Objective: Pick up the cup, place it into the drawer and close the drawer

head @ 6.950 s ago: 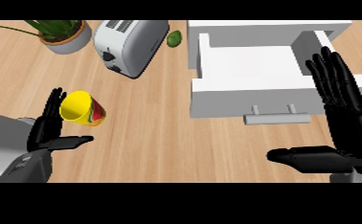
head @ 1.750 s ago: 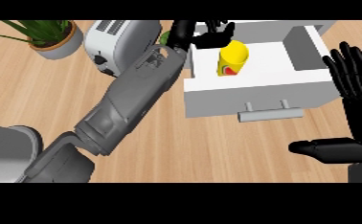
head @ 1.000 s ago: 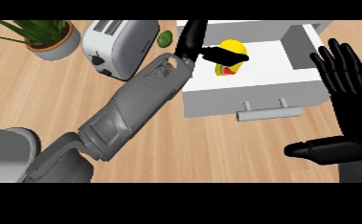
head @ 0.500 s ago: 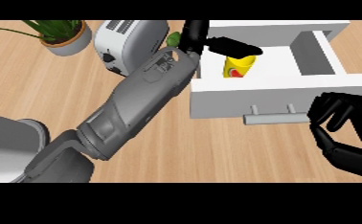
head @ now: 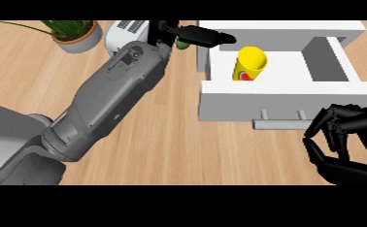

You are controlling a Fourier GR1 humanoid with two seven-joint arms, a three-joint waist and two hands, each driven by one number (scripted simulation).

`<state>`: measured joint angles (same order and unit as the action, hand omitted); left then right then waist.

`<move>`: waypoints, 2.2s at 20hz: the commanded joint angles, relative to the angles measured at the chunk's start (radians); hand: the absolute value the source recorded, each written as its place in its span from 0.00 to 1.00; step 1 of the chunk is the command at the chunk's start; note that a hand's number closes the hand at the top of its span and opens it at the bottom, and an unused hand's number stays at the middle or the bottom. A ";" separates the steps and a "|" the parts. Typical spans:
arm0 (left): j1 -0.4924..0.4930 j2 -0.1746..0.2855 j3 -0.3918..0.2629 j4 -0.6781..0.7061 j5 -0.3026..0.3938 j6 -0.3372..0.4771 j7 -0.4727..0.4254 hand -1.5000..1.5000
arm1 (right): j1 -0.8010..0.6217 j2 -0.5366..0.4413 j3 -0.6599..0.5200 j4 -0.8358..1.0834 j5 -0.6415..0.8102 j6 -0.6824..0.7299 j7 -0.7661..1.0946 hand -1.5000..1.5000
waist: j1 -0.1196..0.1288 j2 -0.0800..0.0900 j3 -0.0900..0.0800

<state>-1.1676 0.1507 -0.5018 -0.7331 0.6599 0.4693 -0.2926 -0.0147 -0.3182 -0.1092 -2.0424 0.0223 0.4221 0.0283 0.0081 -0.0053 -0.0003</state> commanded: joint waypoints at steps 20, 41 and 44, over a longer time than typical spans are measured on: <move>0.548 0.327 0.127 -0.554 0.022 -0.125 0.048 0.00 | -0.249 0.002 0.354 0.638 0.849 -0.336 -0.208 1.00 | 0.033 0.007 0.001; 0.744 0.440 0.284 -0.661 0.057 -0.336 0.041 0.00 | -0.908 0.050 0.089 1.717 0.838 -0.523 -0.468 1.00 | 0.067 0.033 0.003; 0.745 0.439 0.288 -0.647 0.067 -0.365 0.039 0.00 | -0.950 0.030 0.074 1.747 0.827 -0.486 -0.468 1.00 | 0.079 0.040 0.003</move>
<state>-0.4184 0.5816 -0.2278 -1.3854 0.7123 0.1352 -0.2657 -0.8588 -0.2234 0.0215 -0.4139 0.8632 -0.0877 -0.4831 0.0691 0.0052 -0.0045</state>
